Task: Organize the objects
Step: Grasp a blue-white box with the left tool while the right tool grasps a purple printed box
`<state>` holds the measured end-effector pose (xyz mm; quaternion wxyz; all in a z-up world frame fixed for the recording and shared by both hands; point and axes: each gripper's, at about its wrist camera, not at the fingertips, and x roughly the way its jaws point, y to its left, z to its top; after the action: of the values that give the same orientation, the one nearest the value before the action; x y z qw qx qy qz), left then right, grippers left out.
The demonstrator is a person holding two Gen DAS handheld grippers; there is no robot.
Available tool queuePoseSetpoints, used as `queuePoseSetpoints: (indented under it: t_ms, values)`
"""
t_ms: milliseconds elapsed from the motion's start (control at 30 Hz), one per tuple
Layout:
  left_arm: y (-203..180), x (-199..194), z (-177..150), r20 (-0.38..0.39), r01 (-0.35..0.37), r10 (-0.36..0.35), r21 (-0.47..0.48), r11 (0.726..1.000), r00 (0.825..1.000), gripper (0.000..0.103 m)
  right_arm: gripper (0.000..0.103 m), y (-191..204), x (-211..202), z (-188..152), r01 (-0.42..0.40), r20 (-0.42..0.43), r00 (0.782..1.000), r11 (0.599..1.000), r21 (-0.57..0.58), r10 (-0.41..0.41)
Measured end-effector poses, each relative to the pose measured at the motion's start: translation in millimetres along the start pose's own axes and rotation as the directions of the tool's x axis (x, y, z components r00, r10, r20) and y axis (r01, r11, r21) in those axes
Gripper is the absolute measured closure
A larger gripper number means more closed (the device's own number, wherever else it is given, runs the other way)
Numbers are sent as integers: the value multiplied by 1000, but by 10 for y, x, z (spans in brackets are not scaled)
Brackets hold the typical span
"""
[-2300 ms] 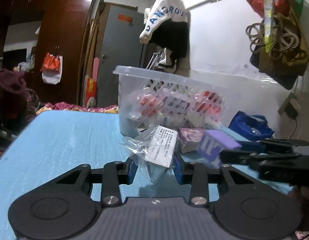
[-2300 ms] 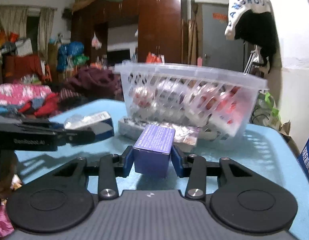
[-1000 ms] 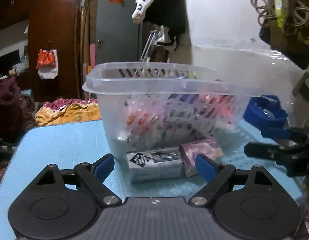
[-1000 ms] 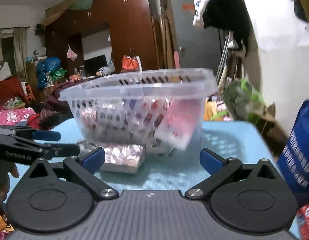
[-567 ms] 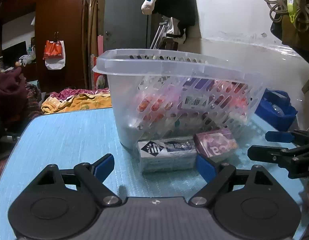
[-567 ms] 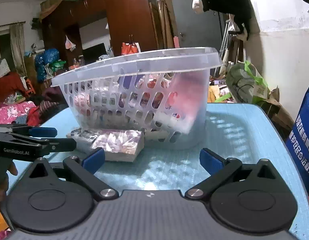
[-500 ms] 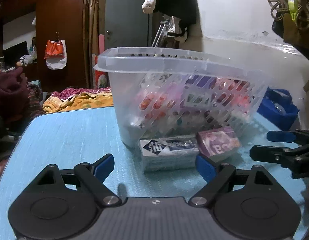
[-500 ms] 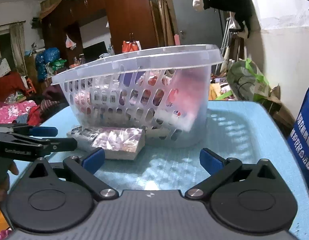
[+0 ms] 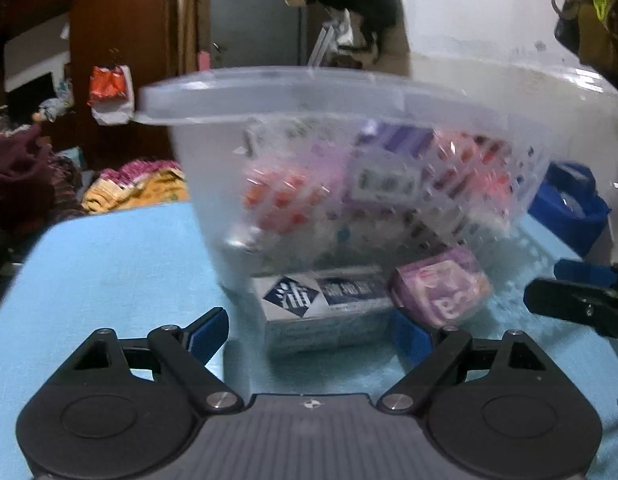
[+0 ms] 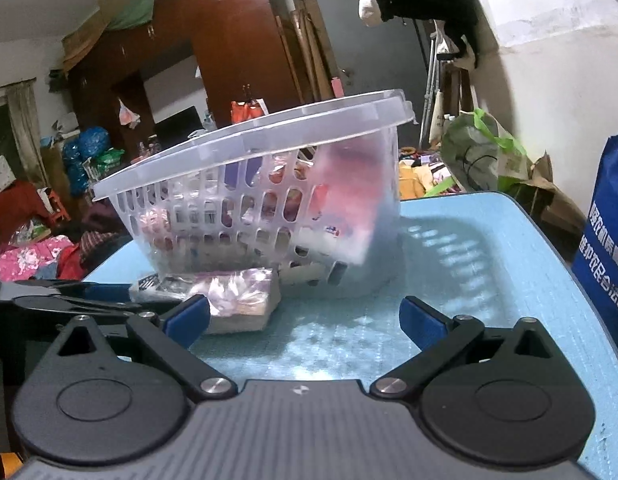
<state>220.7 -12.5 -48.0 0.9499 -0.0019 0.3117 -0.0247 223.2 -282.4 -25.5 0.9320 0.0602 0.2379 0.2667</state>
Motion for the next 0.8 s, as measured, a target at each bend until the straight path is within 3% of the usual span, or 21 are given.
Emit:
queuePoseSetpoints:
  t_ms: [100, 300, 433, 500, 567, 667, 800]
  values:
    - [-41, 33, 6, -19, -9, 9, 23, 1000, 1000, 12, 0, -28, -24, -2, -2, 14, 1000, 1000, 15, 1]
    - [239, -57, -46, -12, -65, 65, -34, 997, 998, 14, 0, 2, -24, -5, 7, 18, 1000, 1000, 2, -7]
    - [432, -146, -63, 18, -69, 70, -66, 995, 997, 14, 0, 290, 111, 14, 54, -55, 996, 983, -175, -64]
    - [486, -132, -64, 1, -75, 75, -67, 995, 997, 14, 0, 433, 230, 25, 35, -103, 993, 974, -226, -60]
    - [536, -151, -78, -5, -68, 68, -68, 995, 998, 14, 0, 540, 352, 55, -6, -148, 989, 970, -244, -31]
    - [559, -234, -121, 8, -48, 49, -46, 998, 999, 14, 0, 637, 506, 69, 27, -148, 986, 956, -292, -73]
    - [536, -377, -210, 29, -10, 10, -20, 1000, 1000, 14, 7, 587, 573, 83, -21, -180, 983, 974, -226, -21]
